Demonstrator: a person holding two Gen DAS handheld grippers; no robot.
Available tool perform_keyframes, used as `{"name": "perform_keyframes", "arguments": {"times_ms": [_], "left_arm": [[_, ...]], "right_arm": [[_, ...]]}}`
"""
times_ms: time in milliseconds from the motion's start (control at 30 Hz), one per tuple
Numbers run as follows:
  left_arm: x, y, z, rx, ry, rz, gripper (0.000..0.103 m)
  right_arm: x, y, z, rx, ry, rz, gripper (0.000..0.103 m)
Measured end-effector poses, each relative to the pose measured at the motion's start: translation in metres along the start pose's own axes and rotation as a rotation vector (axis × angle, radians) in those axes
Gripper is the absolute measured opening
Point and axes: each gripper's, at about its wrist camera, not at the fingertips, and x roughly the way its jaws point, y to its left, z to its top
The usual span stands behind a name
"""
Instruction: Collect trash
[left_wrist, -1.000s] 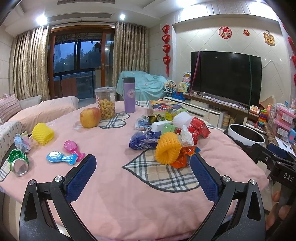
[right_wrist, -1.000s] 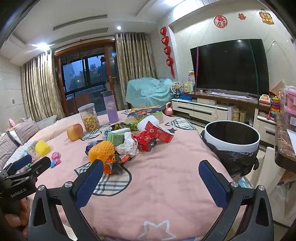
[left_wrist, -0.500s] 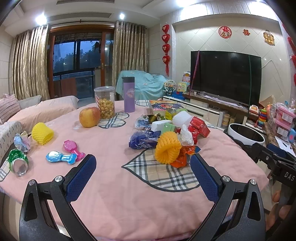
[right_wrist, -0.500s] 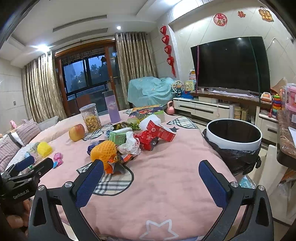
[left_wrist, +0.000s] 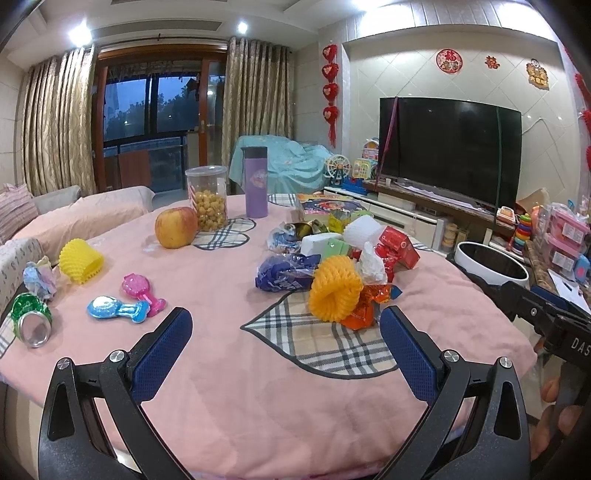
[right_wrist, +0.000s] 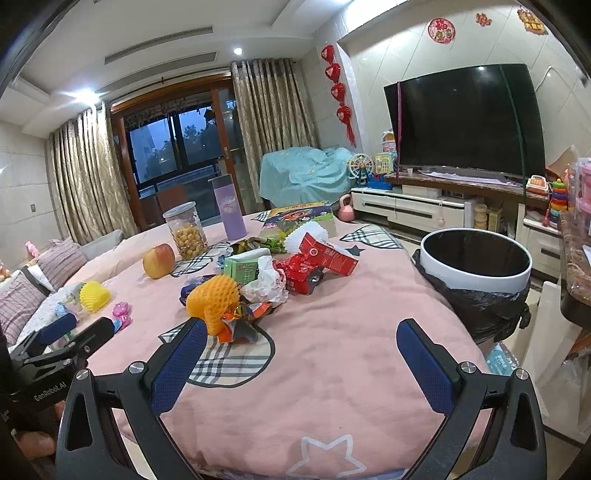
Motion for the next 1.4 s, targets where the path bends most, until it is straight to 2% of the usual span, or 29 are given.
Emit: {"name": "perform_keyframes", "arguments": {"times_ms": [433, 600, 767, 1000, 1100, 1133, 1167, 1300, 1400], "left_arm": [[0.043, 0.013, -0.002, 0.004, 0.095, -0.019, 0.103], [0.07, 0.007, 0.001, 0.039, 0.138, -0.05, 0.096], [0.102, -0.001, 0.006, 0.083, 0.196, -0.095, 0.078], [0.138, -0.007, 0.006, 0.114, 0.276, -0.168, 0.06], [0.147, -0.007, 0.005, 0.102, 0.306, -0.21, 0.037], [0.148, -0.007, 0.004, 0.101, 0.316, -0.225, 0.022], [0.15, -0.007, 0.004, 0.102, 0.323, -0.235, 0.013], [0.14, -0.003, 0.003, 0.093, 0.305, -0.251, 0.013], [0.137, 0.006, 0.002, 0.062, 0.309, -0.236, 0.013]], "right_arm": [[0.035, -0.001, -0.003, 0.042, 0.116, 0.065, 0.103], [0.054, 0.001, -0.004, 0.053, 0.161, 0.074, 0.103], [0.069, -0.002, -0.004, 0.068, 0.19, 0.067, 0.103], [0.088, -0.005, -0.004, 0.087, 0.226, 0.07, 0.102], [0.096, -0.003, -0.003, 0.094, 0.238, 0.085, 0.102], [0.099, -0.002, -0.002, 0.095, 0.242, 0.09, 0.101], [0.102, -0.001, -0.002, 0.097, 0.247, 0.098, 0.099], [0.114, 0.006, -0.001, 0.107, 0.273, 0.141, 0.089], [0.127, 0.012, -0.002, 0.121, 0.307, 0.175, 0.076]]}}
